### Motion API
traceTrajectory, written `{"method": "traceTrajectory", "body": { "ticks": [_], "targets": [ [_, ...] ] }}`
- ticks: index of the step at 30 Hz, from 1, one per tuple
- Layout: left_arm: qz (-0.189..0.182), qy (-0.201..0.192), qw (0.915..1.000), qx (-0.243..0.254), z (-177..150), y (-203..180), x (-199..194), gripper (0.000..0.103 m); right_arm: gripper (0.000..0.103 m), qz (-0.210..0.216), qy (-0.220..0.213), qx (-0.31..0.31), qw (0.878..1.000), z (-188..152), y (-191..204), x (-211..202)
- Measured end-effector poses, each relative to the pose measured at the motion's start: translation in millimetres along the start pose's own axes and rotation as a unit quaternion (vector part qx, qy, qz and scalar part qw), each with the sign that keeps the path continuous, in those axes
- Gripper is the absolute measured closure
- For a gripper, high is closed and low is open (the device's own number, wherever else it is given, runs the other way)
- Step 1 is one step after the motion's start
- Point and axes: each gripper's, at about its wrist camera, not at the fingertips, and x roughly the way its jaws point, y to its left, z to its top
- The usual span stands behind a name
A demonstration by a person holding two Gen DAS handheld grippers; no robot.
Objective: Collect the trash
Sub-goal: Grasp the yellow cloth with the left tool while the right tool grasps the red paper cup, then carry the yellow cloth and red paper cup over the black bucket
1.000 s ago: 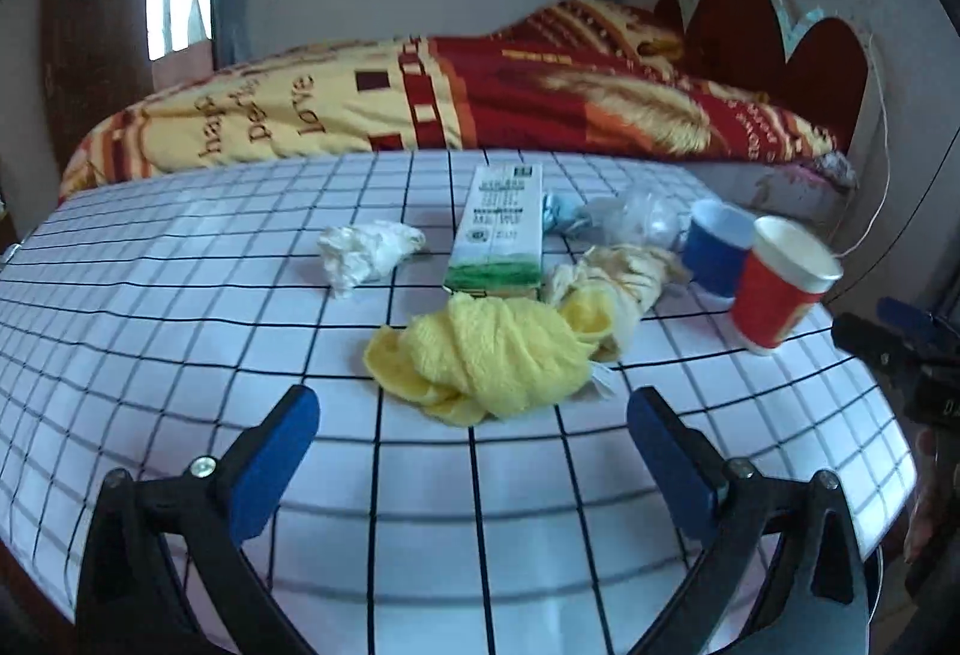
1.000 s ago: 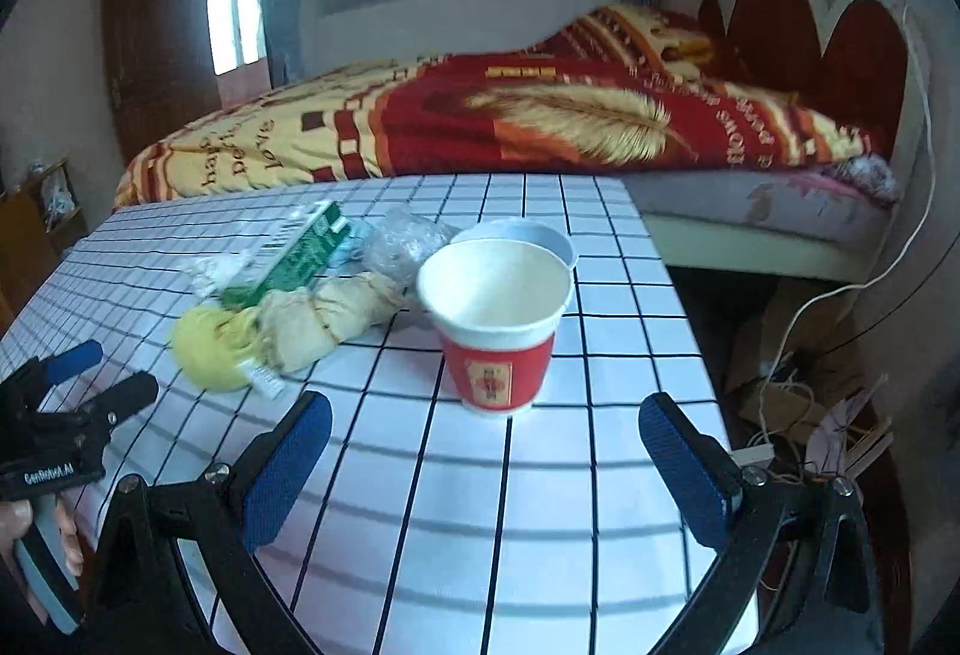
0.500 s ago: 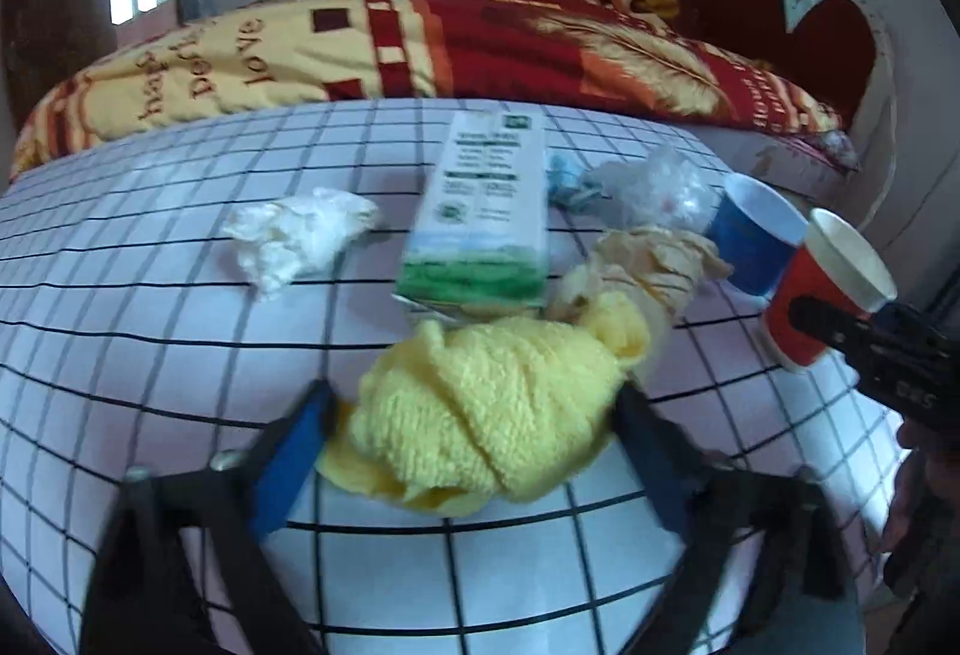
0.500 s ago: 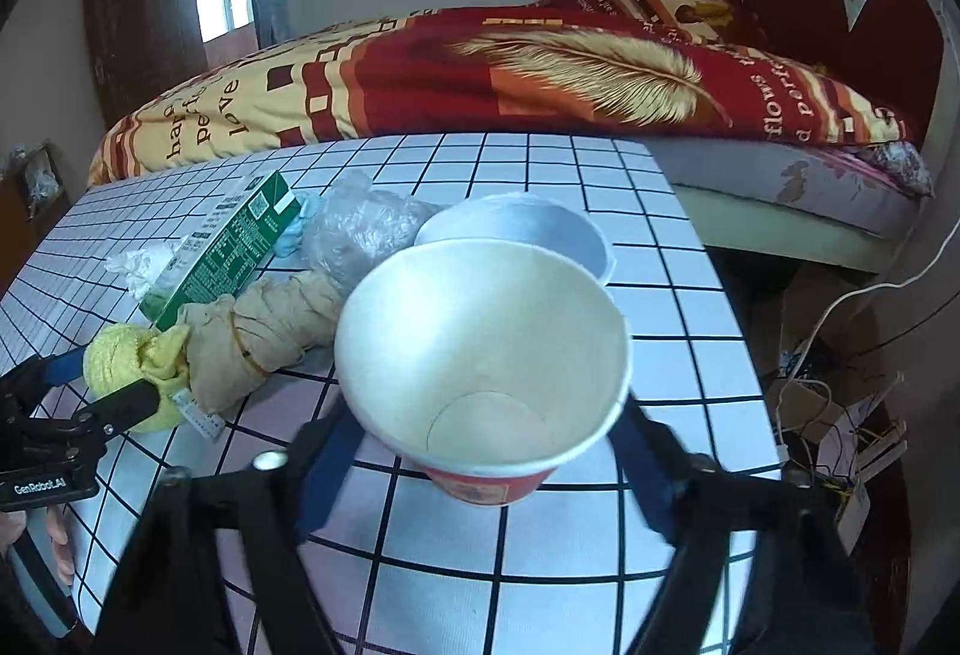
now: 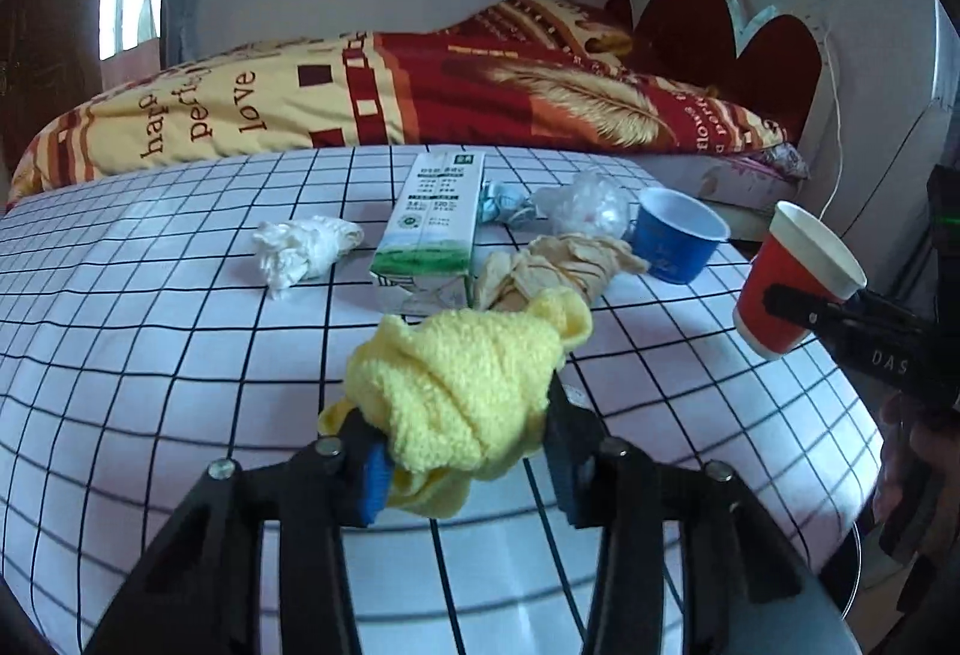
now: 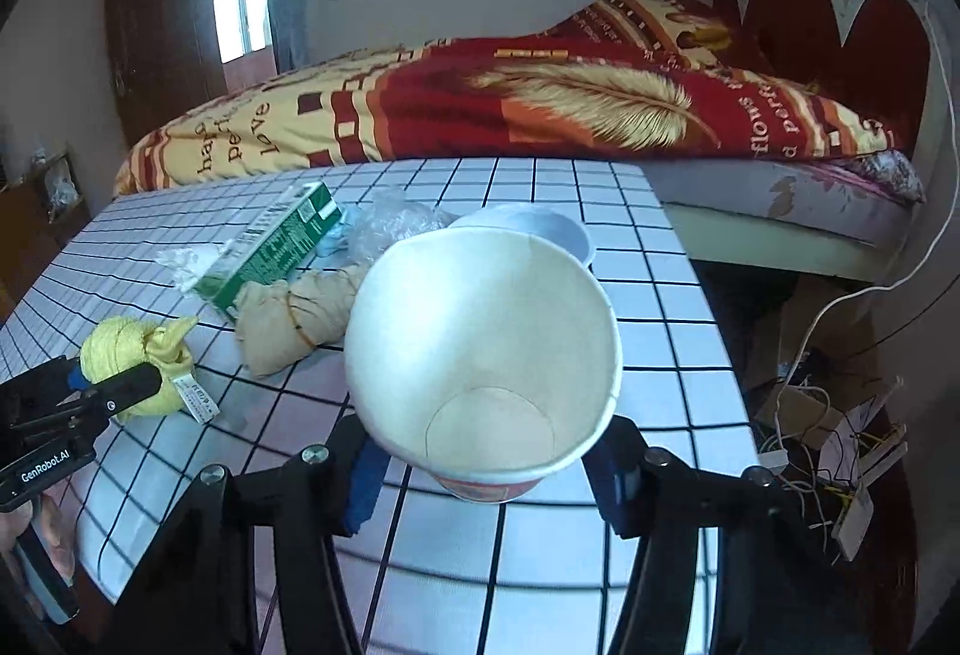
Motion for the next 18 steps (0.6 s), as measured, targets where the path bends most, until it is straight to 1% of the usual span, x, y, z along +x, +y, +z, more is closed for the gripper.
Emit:
{"method": "traceTrajectory", "body": {
  "ticks": [5, 9, 18],
  "targets": [
    [-0.006, -0.017, 0.9998, 0.011, -3, -14, -18, 0.059, 0.044, -0.001, -0.018, 0.001, 1.0, -10, -4, -35],
    [-0.014, -0.031, 0.9991, 0.024, -10, -32, -37, 0.059, 0.044, 0.0, -0.027, 0.007, 1.0, -21, -9, -62],
    [-0.056, -0.053, 0.9961, 0.044, -27, -76, -69, 0.059, 0.044, -0.011, -0.057, 0.015, 0.998, -50, -21, -125]
  ]
}}
